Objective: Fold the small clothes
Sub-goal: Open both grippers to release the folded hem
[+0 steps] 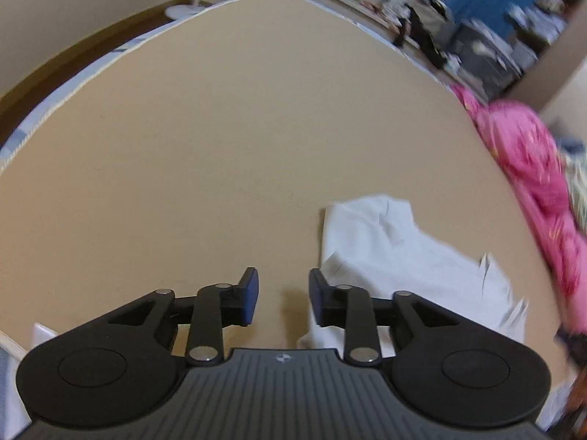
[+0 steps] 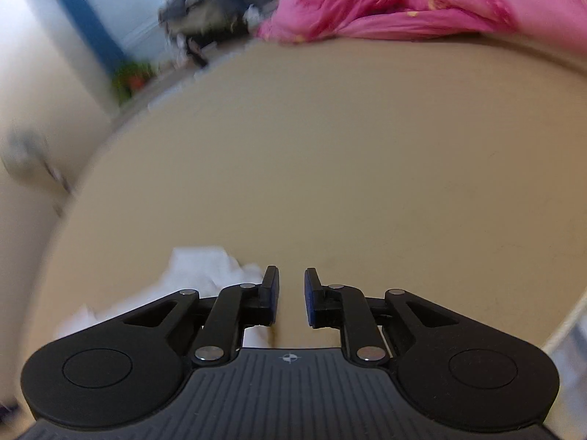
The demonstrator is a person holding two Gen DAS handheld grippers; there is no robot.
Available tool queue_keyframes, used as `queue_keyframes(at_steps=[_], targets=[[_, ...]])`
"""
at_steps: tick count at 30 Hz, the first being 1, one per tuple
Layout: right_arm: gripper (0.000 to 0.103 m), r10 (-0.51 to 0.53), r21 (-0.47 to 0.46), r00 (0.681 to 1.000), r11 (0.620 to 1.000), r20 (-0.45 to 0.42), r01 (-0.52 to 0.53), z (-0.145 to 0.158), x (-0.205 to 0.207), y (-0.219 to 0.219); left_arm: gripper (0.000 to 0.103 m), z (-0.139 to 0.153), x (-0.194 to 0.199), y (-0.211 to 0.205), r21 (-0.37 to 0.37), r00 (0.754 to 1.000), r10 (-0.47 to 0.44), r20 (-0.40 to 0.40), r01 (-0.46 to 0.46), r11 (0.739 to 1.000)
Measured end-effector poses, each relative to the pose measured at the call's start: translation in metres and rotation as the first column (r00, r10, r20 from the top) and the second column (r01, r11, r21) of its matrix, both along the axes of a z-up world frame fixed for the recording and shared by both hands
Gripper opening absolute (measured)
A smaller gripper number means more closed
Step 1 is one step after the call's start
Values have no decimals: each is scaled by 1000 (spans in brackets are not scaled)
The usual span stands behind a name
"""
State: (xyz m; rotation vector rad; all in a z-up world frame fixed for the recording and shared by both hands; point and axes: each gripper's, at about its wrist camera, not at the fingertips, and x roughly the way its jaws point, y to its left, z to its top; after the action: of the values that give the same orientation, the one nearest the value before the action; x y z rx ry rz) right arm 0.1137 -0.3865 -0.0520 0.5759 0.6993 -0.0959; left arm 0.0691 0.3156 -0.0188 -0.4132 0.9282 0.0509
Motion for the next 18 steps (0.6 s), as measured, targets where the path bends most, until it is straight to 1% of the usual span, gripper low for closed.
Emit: queue_keyframes(at_steps=[1, 2, 3, 5, 7, 8, 9, 10, 12, 15, 18], targets=[[18, 10, -4, 1000, 1000, 14, -10, 1, -1, -2, 42, -1, -2, -2, 28, 1000, -27, -6, 27, 999], [20, 27, -27, 1000, 999, 11, -27, 1, 0, -3, 47, -3, -3, -2, 55, 999, -51, -18, 52, 997], [23, 47, -43, 999, 998, -8, -47, -1, 0, -2, 48, -7, -5, -3, 79, 997, -73, -36, 76, 994], [25, 109, -47, 992, 993, -57, -112, -10, 3, 0, 48, -10, -10, -8, 114, 992, -109, -61, 115, 987], [27, 154, -85, 986, 984, -69, -159, -10, 4, 7, 49, -13, -11, -17, 132, 988, -143, -61, 150, 980], [28, 175, -108, 982, 977, -67, -182, -9, 5, 10, 53, -13, -10, -19, 134, 987, -153, -58, 160, 978], [32, 196, -128, 978, 971, -64, -203, -7, 5, 17, 61, -13, -9, -22, 137, 986, -157, -58, 164, 977], [34, 214, -144, 975, 965, -63, -221, -6, 6, 23, 63, -14, -6, -25, 142, 985, -161, -60, 168, 976], [35, 240, -159, 969, 956, -63, -247, -5, 15, 33, 63, -17, 3, -32, 150, 984, -168, -66, 176, 973], [36, 275, -187, 959, 941, -63, -282, -7, 12, 48, 63, -22, 16, -44, 155, 981, -177, -79, 187, 970], [41, 314, -227, 947, 919, -72, -323, -10, 28, 69, 63, -31, 35, -54, 165, 980, -175, -95, 189, 968]])
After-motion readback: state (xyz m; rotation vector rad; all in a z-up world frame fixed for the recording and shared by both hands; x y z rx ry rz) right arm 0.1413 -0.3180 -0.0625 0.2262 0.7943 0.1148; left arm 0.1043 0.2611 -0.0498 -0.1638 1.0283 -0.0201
